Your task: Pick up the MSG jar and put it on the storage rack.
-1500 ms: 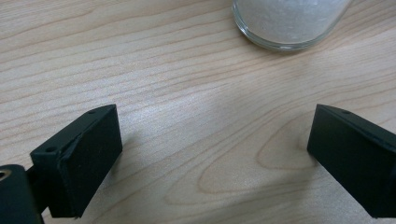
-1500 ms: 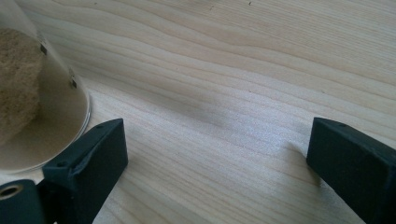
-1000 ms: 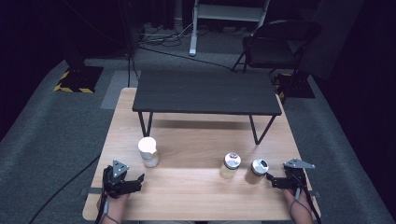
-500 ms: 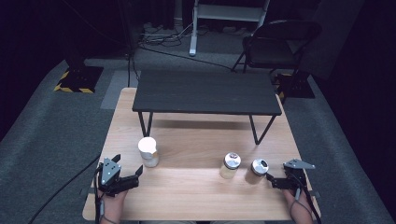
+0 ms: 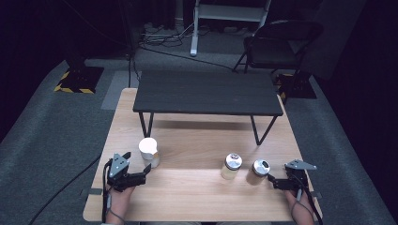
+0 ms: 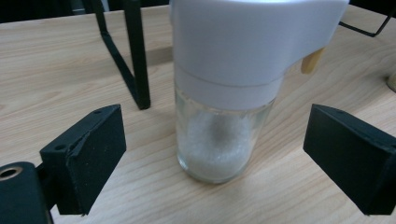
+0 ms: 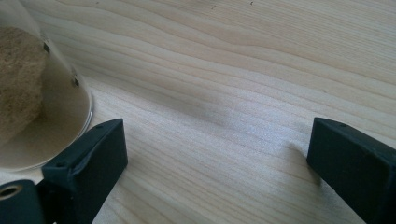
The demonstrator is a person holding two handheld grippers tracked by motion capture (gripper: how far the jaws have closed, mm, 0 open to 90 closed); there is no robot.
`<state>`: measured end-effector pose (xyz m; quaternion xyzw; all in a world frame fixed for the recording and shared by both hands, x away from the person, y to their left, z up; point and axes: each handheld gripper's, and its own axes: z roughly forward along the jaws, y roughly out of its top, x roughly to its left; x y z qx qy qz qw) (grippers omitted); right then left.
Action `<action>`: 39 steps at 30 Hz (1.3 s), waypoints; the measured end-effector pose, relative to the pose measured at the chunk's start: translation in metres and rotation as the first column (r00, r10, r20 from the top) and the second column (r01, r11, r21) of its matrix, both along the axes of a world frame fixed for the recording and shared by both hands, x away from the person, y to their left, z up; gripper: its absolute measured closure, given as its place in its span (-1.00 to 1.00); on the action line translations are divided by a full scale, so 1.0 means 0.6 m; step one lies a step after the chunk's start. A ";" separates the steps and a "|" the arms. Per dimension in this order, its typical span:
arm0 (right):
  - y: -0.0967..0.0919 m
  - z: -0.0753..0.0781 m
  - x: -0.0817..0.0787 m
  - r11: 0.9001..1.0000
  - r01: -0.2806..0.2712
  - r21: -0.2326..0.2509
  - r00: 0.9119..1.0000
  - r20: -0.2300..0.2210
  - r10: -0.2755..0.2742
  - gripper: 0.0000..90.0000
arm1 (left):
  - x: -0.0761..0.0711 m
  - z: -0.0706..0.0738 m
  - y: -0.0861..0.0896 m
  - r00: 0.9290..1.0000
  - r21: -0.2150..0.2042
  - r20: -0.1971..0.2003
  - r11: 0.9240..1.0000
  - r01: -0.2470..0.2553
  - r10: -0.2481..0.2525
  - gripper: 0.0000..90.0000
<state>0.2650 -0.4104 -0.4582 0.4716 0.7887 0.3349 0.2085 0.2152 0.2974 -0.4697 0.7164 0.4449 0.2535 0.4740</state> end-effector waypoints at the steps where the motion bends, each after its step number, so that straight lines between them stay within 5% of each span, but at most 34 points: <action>1: 0.000 0.000 0.000 1.000 0.000 0.000 1.000 0.000 0.000 -0.89 | 0.004 0.000 -0.002 1.000 0.002 -0.001 1.000 0.001 -0.001 -0.87; 14: 0.001 0.000 0.000 1.000 0.001 0.000 1.000 0.000 -0.001 -0.89 | 0.041 -0.006 -0.022 1.000 0.012 0.007 1.000 0.012 -0.012 -0.87; 21: 0.002 0.000 0.000 1.000 0.005 0.000 1.000 0.000 -0.005 -0.89 | 0.054 -0.021 -0.017 0.998 -0.011 0.027 0.999 0.048 -0.047 -0.61; 26: 0.002 0.000 0.000 1.000 0.005 0.000 1.000 0.000 -0.005 -0.89 | 0.054 -0.028 -0.018 0.995 0.009 0.079 0.998 0.066 -0.067 -0.34; 39: 0.002 0.000 0.000 1.000 0.006 0.000 1.000 -0.001 -0.006 -0.89 | 0.049 -0.003 -0.039 0.992 0.044 0.101 0.996 0.076 -0.080 -0.32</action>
